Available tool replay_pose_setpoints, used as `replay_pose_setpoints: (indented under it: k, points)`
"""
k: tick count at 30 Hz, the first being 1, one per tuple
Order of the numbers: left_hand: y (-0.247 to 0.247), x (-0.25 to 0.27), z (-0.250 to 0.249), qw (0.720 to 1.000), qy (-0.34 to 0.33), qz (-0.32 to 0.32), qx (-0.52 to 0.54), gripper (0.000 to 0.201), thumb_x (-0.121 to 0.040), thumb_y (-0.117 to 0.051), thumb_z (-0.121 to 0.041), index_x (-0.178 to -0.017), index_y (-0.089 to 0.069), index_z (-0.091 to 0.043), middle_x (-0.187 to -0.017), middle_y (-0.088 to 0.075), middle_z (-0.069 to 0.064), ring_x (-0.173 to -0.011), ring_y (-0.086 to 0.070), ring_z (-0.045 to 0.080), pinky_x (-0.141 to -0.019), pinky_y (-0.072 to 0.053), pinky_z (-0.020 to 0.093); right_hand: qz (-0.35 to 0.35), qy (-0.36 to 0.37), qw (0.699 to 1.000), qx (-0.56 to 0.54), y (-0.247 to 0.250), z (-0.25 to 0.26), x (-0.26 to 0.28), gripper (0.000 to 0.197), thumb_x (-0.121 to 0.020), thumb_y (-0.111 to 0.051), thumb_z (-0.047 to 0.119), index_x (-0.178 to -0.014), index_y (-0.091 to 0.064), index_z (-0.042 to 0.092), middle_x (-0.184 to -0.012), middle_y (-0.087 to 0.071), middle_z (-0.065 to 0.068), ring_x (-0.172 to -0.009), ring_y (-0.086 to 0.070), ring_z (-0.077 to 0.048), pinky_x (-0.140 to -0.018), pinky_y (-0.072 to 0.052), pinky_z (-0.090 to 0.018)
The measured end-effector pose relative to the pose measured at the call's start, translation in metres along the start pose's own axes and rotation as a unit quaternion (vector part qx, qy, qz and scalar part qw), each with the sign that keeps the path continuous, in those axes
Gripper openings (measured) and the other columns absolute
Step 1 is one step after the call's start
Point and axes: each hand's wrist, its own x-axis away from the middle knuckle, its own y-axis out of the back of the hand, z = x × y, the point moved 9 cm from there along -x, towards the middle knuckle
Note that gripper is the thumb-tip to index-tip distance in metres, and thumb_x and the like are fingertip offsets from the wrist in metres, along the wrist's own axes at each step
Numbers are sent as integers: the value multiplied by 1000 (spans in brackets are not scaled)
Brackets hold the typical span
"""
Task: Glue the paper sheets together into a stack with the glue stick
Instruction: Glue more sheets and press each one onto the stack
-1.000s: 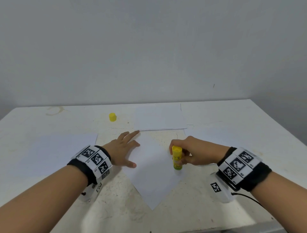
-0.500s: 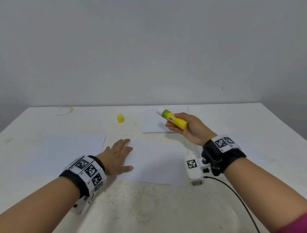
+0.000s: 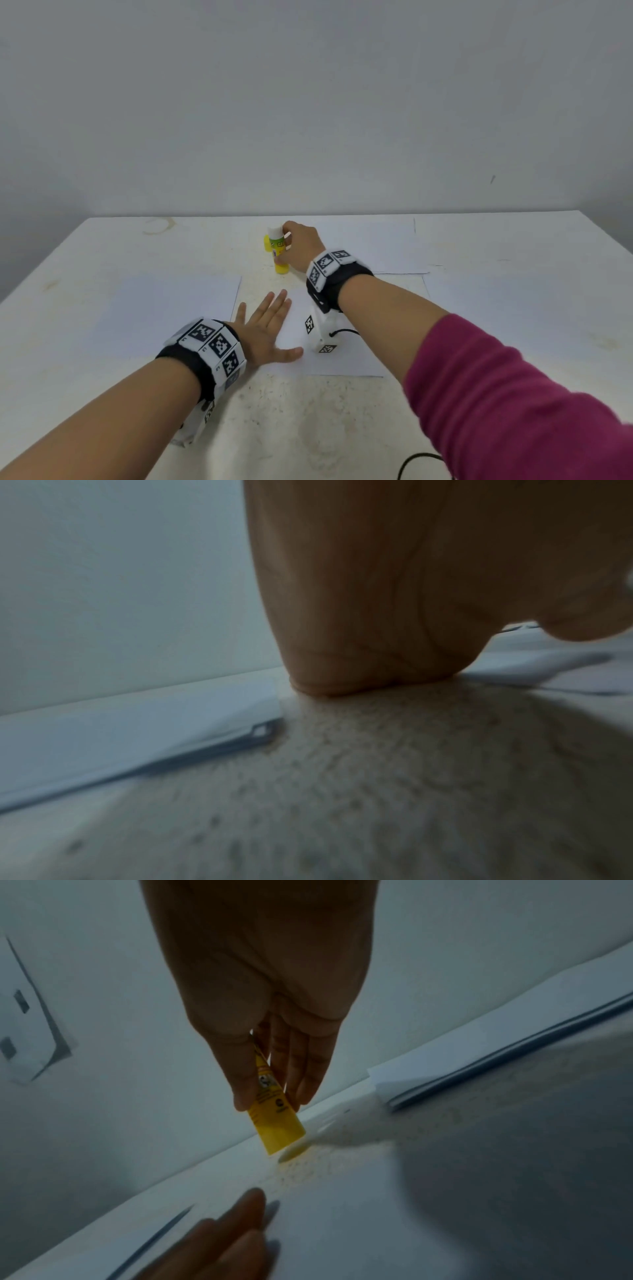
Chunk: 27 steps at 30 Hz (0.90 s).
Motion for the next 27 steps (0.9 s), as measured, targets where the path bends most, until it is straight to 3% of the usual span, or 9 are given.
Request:
replay_pose_setpoints:
  k: [3,5,8,14,20,22,24,25,27]
  points:
    - [0,-1,0,1000,-2,19,6,158,-13,0,-104,-143,32,-20,-138,45,-12,-136,33,7,-113,17,53,5,-2,1000,29,-11,1,-9,46,-79,-73,9,-120,-52,7,-117,-60,-14,-103,-59,-30,-85,-50,-35]
    - [1,2,0,999,11,24,24,133,-50,-25,-98,-146,28,-21,-147,40,-10,-139,31,7,-114,18,51,1,-5,999,33,-13,0,-12,44,-79,-71,7,-118,-50,6,-115,-60,-16,-100,-60,-32,-84,-52,-38]
    - [5,5,-3,999,13,14,41,93,-93,-44,-53,-149,22,-20,-154,31,-7,-143,25,11,-113,17,49,0,-4,999,48,-15,0,-14,46,-78,-70,7,-118,-48,7,-114,-60,-18,-91,-58,-31,-79,-51,-38]
    - [7,9,-4,999,16,26,30,93,-95,-45,-49,-149,22,-16,-155,30,-4,-144,22,11,-114,15,49,48,-11,998,42,-14,1,-3,78,-73,-82,22,-135,-37,7,-128,-54,-11,-114,-55,-27,-93,-47,-35]
    - [9,16,-6,999,4,28,35,94,-95,-47,-47,-149,24,-14,-153,33,-4,-143,25,11,-116,15,49,48,-4,999,19,44,-13,47,71,-79,-77,34,-135,-41,11,-137,-51,-6,-123,-49,-18,-102,-40,-29]
    - [7,16,-5,999,-15,33,39,104,-90,-46,-60,-146,28,-13,-151,38,-3,-141,30,12,-115,16,50,52,-21,996,70,72,-35,69,73,-79,-75,38,-137,-39,12,-141,-47,-5,-127,-47,-19,-99,-36,-25]
    - [6,16,-5,998,-39,46,18,135,-57,-29,-96,-143,32,-12,-145,44,-3,-136,35,10,-113,16,51,84,-76,983,142,95,-72,92,83,-79,-73,43,-143,-32,12,-148,-39,-6,-132,-41,-20,-100,-33,-27]
    - [6,15,-5,998,-46,50,6,150,-34,-15,-104,-142,33,-12,-141,46,-5,-133,36,8,-113,16,52,108,-116,971,177,106,-95,104,90,-78,-73,47,-147,-26,11,-151,-34,-6,-136,-37,-22,-104,-31,-28]
    - [6,11,-2,997,-54,44,-17,158,-20,-1,-104,-142,33,-11,-138,46,-5,-130,35,6,-113,14,52,135,-193,940,246,127,-141,125,107,-73,-73,56,-150,-17,8,-155,-24,-9,-142,-25,-25,-113,-27,-37]
